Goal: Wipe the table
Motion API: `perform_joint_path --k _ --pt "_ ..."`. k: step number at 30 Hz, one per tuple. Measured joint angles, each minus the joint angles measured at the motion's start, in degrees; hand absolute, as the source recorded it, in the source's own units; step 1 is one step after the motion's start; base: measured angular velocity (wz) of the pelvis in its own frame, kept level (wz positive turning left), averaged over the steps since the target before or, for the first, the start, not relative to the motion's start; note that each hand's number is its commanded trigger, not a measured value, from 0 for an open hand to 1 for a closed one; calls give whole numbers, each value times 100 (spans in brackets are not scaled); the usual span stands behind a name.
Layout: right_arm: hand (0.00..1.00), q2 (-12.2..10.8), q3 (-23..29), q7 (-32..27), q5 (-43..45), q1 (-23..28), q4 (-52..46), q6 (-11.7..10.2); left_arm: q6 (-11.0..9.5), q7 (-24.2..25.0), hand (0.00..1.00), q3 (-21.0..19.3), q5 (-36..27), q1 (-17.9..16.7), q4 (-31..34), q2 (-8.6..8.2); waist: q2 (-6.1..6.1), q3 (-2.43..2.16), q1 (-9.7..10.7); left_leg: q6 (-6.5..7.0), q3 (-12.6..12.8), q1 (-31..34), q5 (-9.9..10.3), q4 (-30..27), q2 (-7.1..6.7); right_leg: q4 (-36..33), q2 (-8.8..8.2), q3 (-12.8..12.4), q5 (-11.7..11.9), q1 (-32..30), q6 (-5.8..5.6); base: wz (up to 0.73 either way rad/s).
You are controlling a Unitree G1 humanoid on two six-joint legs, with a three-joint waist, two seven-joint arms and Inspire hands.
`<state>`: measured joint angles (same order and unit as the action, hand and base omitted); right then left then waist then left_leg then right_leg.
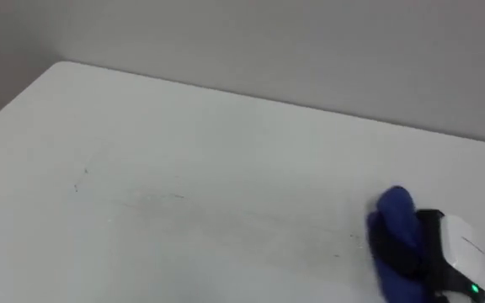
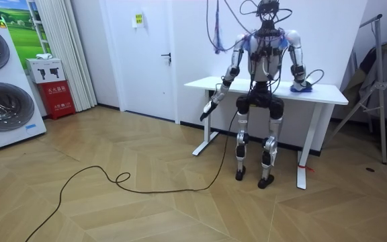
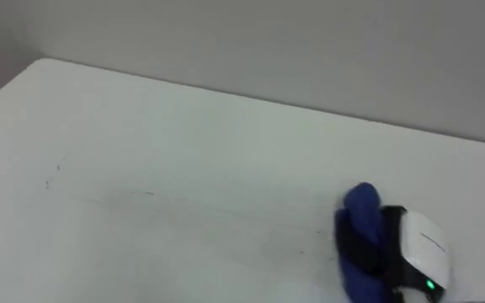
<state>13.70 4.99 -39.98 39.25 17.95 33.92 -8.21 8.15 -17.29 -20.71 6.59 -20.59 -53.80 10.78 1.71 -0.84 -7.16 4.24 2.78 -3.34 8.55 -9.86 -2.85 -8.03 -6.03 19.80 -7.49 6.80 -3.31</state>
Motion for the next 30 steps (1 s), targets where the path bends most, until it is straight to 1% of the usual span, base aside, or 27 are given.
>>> perform_joint_path --k 2,4,5,7,8,9,10,11,12,13,14,15,16,17,18,19,20,21,22,23,24,25,26,27,28,29,30 --pt "100 44 82 7 -223 8 121 11 -14 -3 0 36 -25 17 245 8 2 -6 84 21 18 -27 28 -52 -9 -17 -8 -39 2 39 -2 -9" --pt "100 75 42 124 -372 -32 124 58 -150 -21 0 231 -46 106 350 10 -10 -10 86 35 40 -28 42 -91 -12 -45 -11 -88 -1 36 2 -6" --pt "100 72 14 212 -371 -153 110 163 -196 -26 0 400 -138 181 352 11 -12 -11 85 35 56 -37 42 -93 -15 -62 -3 -147 1 25 0 -12" --pt "100 28 -88 357 -372 -276 -38 420 -196 -34 0 629 -215 250 344 -25 -15 -13 18 35 132 -45 42 -98 8 -72 1 -168 36 -1 16 -24" --pt "100 -76 -166 488 -329 -438 -149 672 -192 -53 0 752 -215 303 268 -71 -21 -9 -39 27 206 -27 43 -100 38 -78 24 -239 52 -59 47 -41" --pt "100 -174 -246 689 -272 -628 -346 1030 -156 -55 0 869 -209 402 189 -133 -26 -8 -157 15 285 32 35 -109 69 -110 27 -258 69 -165 72 -44" --pt "100 -199 -368 799 -268 -734 -469 1224 -143 -56 0 903 -207 440 189 -174 -24 -7 -235 5 334 69 29 -112 90 -146 26 -263 76 -229 85 -50" --pt "100 -252 -749 1098 -91 -1010 -711 1601 -102 -57 0 1014 -209 509 156 -229 -22 0 -435 -20 393 122 13 -105 117 -186 35 -279 97 -354 113 -53" --pt "100 -311 -1261 1455 289 -1374 -880 1798 -78 -53 0 1097 -213 559 75 -249 -20 2 -600 -39 335 172 0 -102 126 -188 54 -257 120 -396 142 -46" --pt "100 -323 -1567 1643 457 -1593 -949 1831 -59 -53 0 1139 -222 568 67 -256 -15 22 -663 -53 305 182 -8 -101 133 -187 62 -227 123 -401 149 -9" --pt "100 -421 -2029 1925 672 -2050 -972 1826 -28 -53 0 1251 -235 571 66 -256 -9 61 -739 -80 222 204 -25 -99 130 -178 82 -175 109 -412 173 39" --pt "100 -561 -2362 2171 708 -2477 -966 1822 7 -53 0 1363 -237 577 66 -256 11 72 -802 -108 78 269 -43 -100 125 -185 93 -113 72 -459 173 53" --pt "100 -595 -2461 2264 735 -2665 -964 1801 25 -49 0 1408 -226 580 70 -255 15 83 -886 -123 10 303 -54 -102 121 -184 91 -51 66 -481 171 66" --pt "100 -615 -2546 2410 932 -2950 -960 1724 45 -14 0 1393 -193 559 72 -259 31 117 -1056 -144 -135 365 -71 -99 105 -174 80 82 63 -483 198 68" --pt "100 -614 -2547 2487 1065 -3090 -927 1670 61 9 0 1295 -196 427 111 -244 66 115 -1171 -119 -218 380 -113 -75 86 -171 77 131 43 -464 222 70" --pt "100 -613 -2547 2485 1065 -3085 -870 1651 71 8 0 1230 -201 347 134 -243 74 115 -1196 -122 -274 368 -123 -60 77 -166 74 161 27 -431 213 62" --pt "100 -585 -2542 2489 1063 -3155 -722 1638 140 8 0 1149 -207 152 138 -249 74 146 -1212 -121 -375 357 -123 -57 54 -159 62 263 5 -353 201 47" --pt "100 -472 -2478 2482 1046 -3136 -575 1615 198 34 0 1041 -207 71 133 -314 71 217 -1219 -123 -473 386 -132 -57 38 -154 52 361 -2 -344 192 39" --pt "100 -416 -2412 2477 1037 -3114 -413 1575 208 60 0 969 -206 54 111 -346 62 252 -1219 -122 -487 412 -140 -64 28 -150 45 398 -2 -349 192 29" --pt "100 -387 -2105 2324 782 -2892 -348 1317 213 117 0 901 -194 1 25 -348 29 253 -1202 -119 -522 447 -155 -64 12 -141 32 412 -2 -363 192 13" --pt "100 -386 -1921 2138 768 -2664 -287 1149 209 158 0 729 -199 -74 4 -342 3 233 -1146 -117 -540 399 -153 -59 5 -143 21 421 -6 -314 185 11" --pt "100 -385 -1830 1996 727 -2533 -224 1038 200 160 0 666 -198 -112 -21 -316 0 227 -1095 -114 -538 356 -150 -55 -6 -135 13 417 -20 -256 170 9" --pt "100 -372 -1614 1795 702 -2254 -185 845 167 175 0 480 -187 -157 -37 -282 -1 214 -996 -109 -554 292 -137 -57 -23 -89 -4 412 -65 -178 150 14" --pt "100 -326 -1373 1593 628 -1922 -138 633 117 180 0 326 -127 -186 -114 -219 -1 178 -912 -124 -577 235 -118 -52 -35 -59 -29 425 -105 -105 91 12" --pt "100 -298 -1244 1499 561 -1767 -103 544 107 182 0 259 -123 -170 -119 -189 7 170 -860 -116 -585 200 -112 -49 -44 -63 -37 432 -123 -66 64 8" --pt "100 -233 -971 1268 440 -1441 -41 389 92 186 0 165 -123 -192 -119 -144 38 130 -738 -103 -587 164 -96 -54 -60 -75 -58 464 -130 -17 51 10" --pt "100 -137 -733 1067 239 -1121 15 268 89 184 0 110 -123 -215 -105 -113 62 54 -562 -97 -612 160 -98 -62 -89 -86 -91 505 -130 11 28 9"
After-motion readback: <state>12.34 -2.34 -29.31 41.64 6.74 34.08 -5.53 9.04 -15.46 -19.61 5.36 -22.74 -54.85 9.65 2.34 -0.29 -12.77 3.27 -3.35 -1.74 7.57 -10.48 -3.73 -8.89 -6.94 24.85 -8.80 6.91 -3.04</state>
